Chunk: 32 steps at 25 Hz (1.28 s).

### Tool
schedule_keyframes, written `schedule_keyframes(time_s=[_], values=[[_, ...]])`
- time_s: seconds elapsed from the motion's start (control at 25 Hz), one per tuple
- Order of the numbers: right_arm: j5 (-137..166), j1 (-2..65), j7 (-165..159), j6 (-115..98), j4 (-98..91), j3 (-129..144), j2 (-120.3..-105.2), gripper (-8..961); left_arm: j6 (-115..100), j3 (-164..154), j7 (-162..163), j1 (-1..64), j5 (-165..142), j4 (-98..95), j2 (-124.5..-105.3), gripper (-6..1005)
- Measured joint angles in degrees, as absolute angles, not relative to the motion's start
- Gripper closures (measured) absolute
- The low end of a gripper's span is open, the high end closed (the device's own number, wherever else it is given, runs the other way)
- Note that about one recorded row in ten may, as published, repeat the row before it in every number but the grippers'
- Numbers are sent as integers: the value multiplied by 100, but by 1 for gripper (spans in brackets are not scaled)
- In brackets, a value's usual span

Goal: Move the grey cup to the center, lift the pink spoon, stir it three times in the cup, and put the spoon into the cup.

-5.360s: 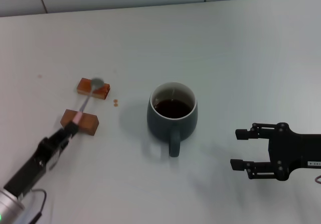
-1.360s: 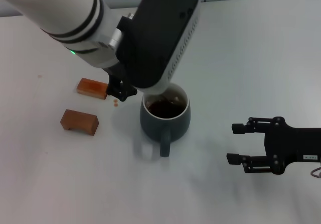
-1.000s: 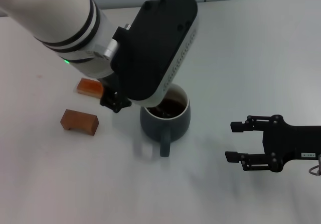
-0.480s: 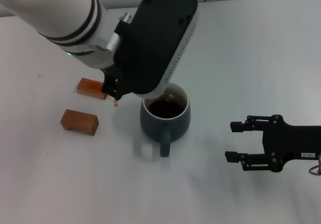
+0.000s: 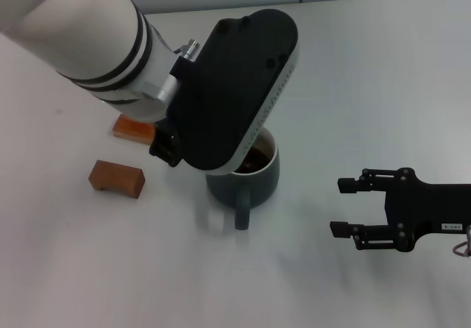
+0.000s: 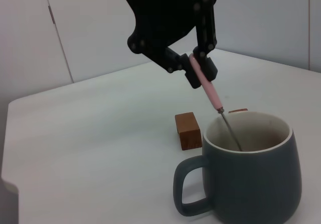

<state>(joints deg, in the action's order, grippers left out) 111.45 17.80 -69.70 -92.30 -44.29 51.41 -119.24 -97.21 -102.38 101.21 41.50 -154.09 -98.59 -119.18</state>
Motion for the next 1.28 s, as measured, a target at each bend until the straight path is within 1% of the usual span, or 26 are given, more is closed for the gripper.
schedule_keyframes(time_s=[0.8, 0.92, 0.96, 1.28], values=[[11150, 1762, -6838, -9202, -4324, 5142, -11909, 212, -9478, -10013, 10262, 4160, -15042, -9748, -11909, 720], [11151, 1748, -6838, -9203, -4324, 5141, -11909, 212, -9204, -10014, 10412, 3969, -14937, -9795, -11909, 717], [11153, 1736, -6838, -9208, -4324, 5141, -11909, 212, -8984, -9990, 10497, 3810, -14806, -9816, -11905, 716], [11154, 1699, -6838, -9216, -4325, 5141, -11909, 212, -8511, -9471, 10337, 3364, -13943, -9862, -11869, 708]])
